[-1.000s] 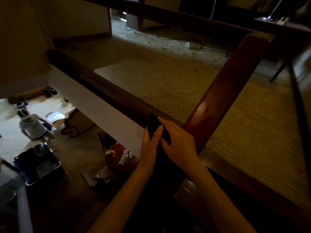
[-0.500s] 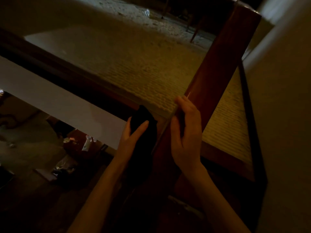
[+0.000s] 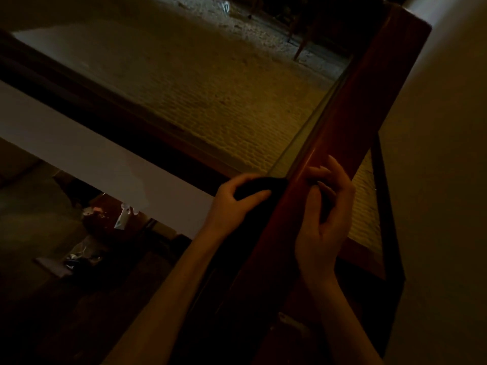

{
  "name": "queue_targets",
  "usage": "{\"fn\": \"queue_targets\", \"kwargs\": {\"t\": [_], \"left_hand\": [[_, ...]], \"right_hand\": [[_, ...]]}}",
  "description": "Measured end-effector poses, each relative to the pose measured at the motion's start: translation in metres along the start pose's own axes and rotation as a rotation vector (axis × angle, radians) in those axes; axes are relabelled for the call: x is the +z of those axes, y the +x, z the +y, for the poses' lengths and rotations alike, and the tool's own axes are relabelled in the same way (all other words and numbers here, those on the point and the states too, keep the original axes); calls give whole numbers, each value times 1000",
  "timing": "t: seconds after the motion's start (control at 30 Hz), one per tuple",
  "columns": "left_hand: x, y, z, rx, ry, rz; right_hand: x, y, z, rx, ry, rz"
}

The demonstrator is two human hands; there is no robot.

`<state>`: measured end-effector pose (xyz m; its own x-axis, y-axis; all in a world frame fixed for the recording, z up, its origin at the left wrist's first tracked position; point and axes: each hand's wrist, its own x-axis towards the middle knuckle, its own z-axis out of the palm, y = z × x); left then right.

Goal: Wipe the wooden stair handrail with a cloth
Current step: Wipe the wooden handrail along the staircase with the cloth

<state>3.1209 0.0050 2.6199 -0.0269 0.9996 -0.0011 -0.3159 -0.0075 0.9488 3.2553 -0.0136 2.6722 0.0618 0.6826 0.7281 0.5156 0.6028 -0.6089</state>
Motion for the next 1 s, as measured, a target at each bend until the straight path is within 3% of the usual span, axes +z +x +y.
{"fn": "queue_targets", "kwargs": {"t": [0.17,0.37,0.53,0.7,0.83,1.0], "left_hand": [[9,10,7,-11,-43,23],[-29,-26,-8,-114,98,-162],[-14,-19,3,15,369,-69],[26,34,30,43,334,86],[46,55,46,133,267,84],[23,29,35,45,323,-3]], "right_hand": [[0,0,1,0,-90,-15],[0,-2,4,60,-176,20],[-1,-1,2,67,-211,1],[-1,0,0,88,-208,0],[-3,0,-1,91,-211,3],[-2,-2,-2,108,-179,13]]}}
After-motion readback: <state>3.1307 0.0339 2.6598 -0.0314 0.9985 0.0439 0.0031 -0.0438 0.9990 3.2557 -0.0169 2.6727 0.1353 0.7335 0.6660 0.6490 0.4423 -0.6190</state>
